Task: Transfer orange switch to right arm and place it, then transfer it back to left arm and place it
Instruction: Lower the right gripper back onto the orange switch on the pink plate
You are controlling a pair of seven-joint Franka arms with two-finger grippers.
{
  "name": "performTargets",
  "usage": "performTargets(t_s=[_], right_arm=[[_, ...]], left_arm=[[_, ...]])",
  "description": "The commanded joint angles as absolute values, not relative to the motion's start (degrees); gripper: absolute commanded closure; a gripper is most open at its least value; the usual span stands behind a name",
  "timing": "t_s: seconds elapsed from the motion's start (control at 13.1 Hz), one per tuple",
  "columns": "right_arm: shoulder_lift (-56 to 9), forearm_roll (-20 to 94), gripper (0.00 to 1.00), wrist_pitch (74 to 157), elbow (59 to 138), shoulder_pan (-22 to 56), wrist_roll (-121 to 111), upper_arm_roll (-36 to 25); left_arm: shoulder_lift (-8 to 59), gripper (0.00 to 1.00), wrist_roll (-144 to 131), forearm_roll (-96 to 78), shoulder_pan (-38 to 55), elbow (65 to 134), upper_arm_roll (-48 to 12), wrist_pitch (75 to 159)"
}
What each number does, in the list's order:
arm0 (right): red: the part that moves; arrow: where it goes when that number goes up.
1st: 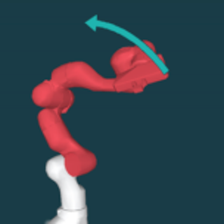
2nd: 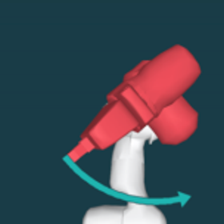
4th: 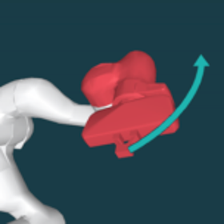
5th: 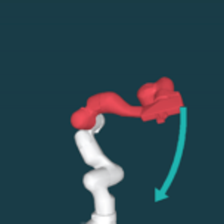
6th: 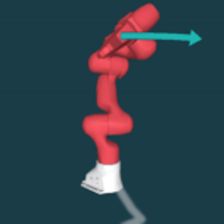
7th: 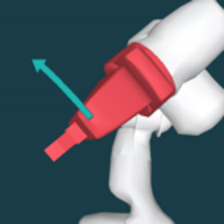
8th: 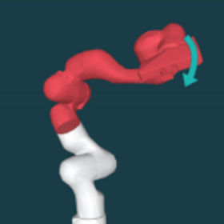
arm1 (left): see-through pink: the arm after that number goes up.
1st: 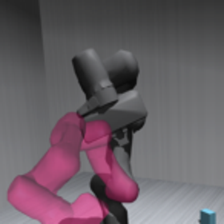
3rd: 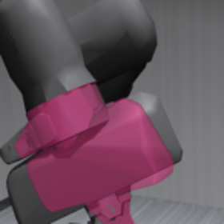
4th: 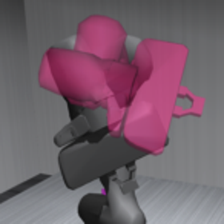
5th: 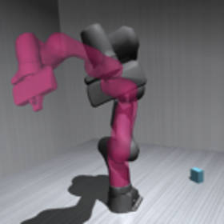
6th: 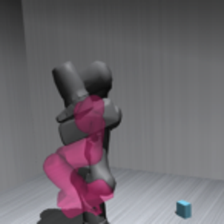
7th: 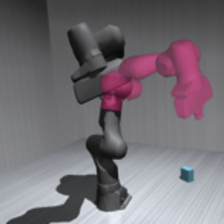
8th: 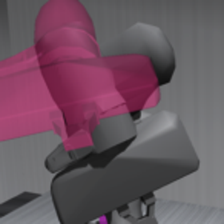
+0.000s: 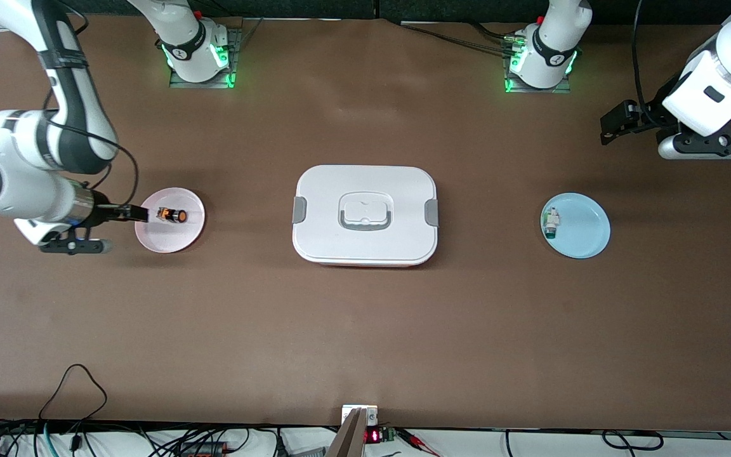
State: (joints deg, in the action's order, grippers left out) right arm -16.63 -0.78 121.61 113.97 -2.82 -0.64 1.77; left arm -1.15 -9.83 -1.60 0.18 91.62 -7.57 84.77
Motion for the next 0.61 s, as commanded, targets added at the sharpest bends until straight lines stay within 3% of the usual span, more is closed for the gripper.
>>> performTargets(t_s=[0.0, 0.53], right_arm=[[-13.7, 0.1, 0.0, 128.0, 121.4, -2.9, -1.1, 2.3], [-18.0, 0.1, 0.0, 137.2, 126.6, -2.9, -1.2, 2.4]], left_arm=[[-0.9, 0.0, -9.5, -1.8, 0.3, 90.7, -7.4, 84.3], [-0.9, 0.0, -9.5, -1.9, 0.3, 90.7, -7.5, 84.2]])
